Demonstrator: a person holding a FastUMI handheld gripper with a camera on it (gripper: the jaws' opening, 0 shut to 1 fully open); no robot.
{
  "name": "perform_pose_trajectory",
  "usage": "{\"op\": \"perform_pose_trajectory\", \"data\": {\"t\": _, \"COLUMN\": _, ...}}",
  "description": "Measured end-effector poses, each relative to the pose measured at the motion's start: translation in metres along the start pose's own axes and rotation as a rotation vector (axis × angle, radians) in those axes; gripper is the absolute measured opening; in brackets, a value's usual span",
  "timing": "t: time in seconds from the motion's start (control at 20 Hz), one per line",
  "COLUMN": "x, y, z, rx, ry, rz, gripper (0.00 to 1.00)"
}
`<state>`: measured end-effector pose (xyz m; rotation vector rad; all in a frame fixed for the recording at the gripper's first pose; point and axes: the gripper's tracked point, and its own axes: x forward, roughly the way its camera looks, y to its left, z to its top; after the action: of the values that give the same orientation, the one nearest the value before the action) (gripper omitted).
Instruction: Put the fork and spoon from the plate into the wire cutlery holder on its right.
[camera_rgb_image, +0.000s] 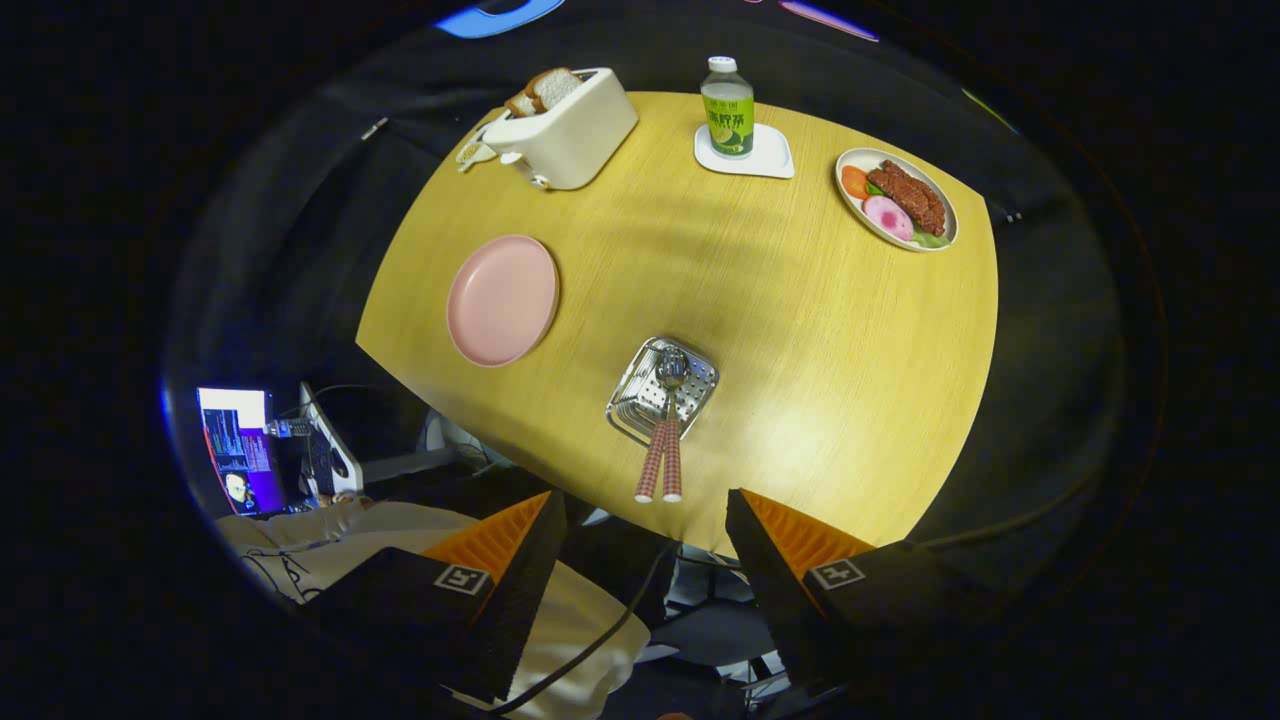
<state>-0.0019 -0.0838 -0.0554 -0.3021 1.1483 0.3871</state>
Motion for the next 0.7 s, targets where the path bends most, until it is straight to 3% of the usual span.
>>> {"op": "perform_pose_trajectory", "data": {"t": 0.25, "x": -0.031, "y": 0.01, "z": 0.023, "rx": 0.047, "ry": -0.279, "rz": -0.049, "gripper": 0.99}}
{"op": "perform_pose_trajectory", "data": {"t": 0.5, "x": -0.085, "y": 0.02, "z": 0.099, "rx": 0.194, "ry": -0.733, "rz": -0.102, "gripper": 0.99}}
{"op": "perform_pose_trajectory", "data": {"t": 0.7, "x": -0.129, "y": 0.037, "z": 0.125, "rx": 0.217, "ry": -0.938, "rz": -0.155, "gripper": 0.99}}
